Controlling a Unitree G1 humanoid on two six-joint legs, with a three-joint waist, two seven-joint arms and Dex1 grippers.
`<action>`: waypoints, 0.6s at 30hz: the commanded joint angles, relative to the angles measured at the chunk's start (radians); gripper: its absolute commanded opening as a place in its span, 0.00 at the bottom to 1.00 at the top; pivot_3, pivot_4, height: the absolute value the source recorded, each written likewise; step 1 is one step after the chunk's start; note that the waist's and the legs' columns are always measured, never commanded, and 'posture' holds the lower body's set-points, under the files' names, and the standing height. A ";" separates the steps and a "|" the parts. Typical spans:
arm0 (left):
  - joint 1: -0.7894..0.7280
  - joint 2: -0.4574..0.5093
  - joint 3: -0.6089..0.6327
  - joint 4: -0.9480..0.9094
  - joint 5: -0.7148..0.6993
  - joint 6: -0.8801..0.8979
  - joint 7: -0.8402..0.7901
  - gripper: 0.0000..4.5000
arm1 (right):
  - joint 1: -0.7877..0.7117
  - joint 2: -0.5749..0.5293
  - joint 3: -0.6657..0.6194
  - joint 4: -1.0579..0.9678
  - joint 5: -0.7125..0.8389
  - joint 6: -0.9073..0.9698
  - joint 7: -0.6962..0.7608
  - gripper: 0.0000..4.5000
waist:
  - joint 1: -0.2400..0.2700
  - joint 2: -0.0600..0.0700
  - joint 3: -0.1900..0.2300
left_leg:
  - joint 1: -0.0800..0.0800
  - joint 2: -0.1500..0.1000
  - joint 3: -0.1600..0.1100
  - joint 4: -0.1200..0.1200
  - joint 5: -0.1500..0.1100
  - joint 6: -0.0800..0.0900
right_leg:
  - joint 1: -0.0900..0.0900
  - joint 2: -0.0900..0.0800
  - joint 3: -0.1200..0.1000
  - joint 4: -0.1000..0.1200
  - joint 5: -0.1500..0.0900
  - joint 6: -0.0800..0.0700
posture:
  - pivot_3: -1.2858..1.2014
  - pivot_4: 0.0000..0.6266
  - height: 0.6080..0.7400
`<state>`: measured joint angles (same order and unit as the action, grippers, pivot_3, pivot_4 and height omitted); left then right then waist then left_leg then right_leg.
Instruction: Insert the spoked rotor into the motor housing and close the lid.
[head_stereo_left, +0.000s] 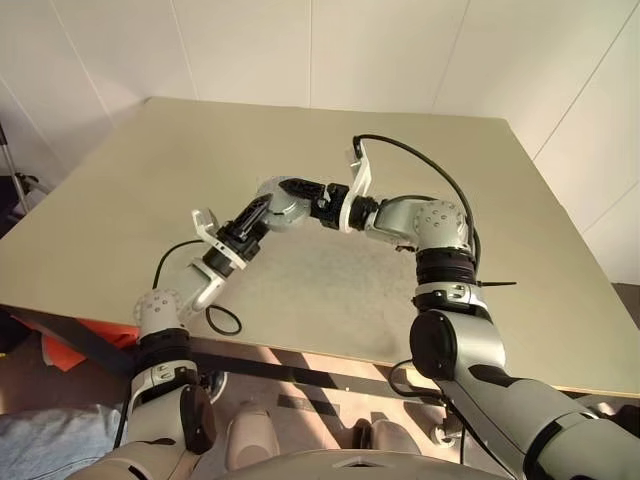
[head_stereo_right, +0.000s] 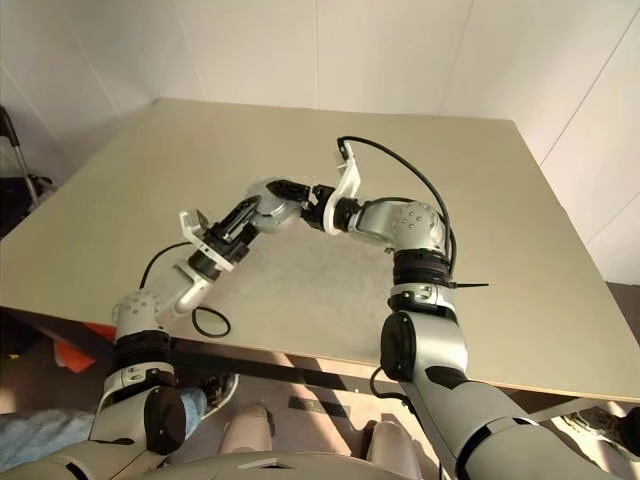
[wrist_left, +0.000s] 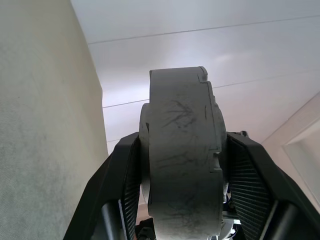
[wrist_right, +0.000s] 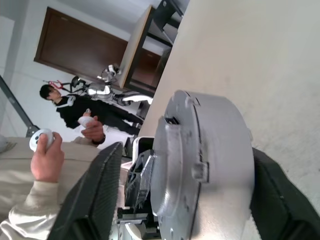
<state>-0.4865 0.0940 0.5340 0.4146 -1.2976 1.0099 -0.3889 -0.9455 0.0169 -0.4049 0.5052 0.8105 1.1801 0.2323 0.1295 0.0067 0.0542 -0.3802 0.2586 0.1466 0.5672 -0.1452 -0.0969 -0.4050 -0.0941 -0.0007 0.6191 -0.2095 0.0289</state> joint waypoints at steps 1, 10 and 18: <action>-0.016 0.012 0.013 -0.015 0.019 -0.052 -0.008 0.48 | -0.031 -0.002 0.019 -0.044 -0.029 -0.087 -0.005 0.97 | -0.001 0.000 0.000 | 0.000 0.000 0.000 0.000 0.000 0.000 | 0.000 0.000 0.000 0.000 0.000 0.000 | 0.52 0.00 1.00; -0.025 0.063 0.122 0.059 0.182 -0.384 0.080 0.48 | -0.006 -0.027 0.068 -0.024 -0.119 -0.189 -0.013 0.97 | -0.007 0.000 0.000 | 0.000 0.000 0.000 0.000 0.000 0.000 | 0.000 0.000 0.000 0.000 0.000 0.000 | 0.52 0.00 1.00; -0.057 0.142 0.207 0.194 0.270 -0.548 0.204 0.48 | 0.010 -0.044 0.073 -0.027 -0.134 -0.191 0.000 0.97 | -0.001 -0.002 0.000 | 0.000 0.000 -0.001 0.000 0.000 0.000 | 0.000 0.000 0.000 0.000 0.000 0.000 | 0.52 0.00 1.00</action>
<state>-0.5003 0.2200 0.7363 0.6088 -1.0372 0.4957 -0.1958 -0.9166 -0.0270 -0.3366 0.5019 0.6689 1.0035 0.2190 0.1287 0.0052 0.0539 -0.3802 0.2591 0.1460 0.5675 -0.1453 -0.0966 -0.4047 -0.0938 -0.0011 0.6190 -0.2093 0.0292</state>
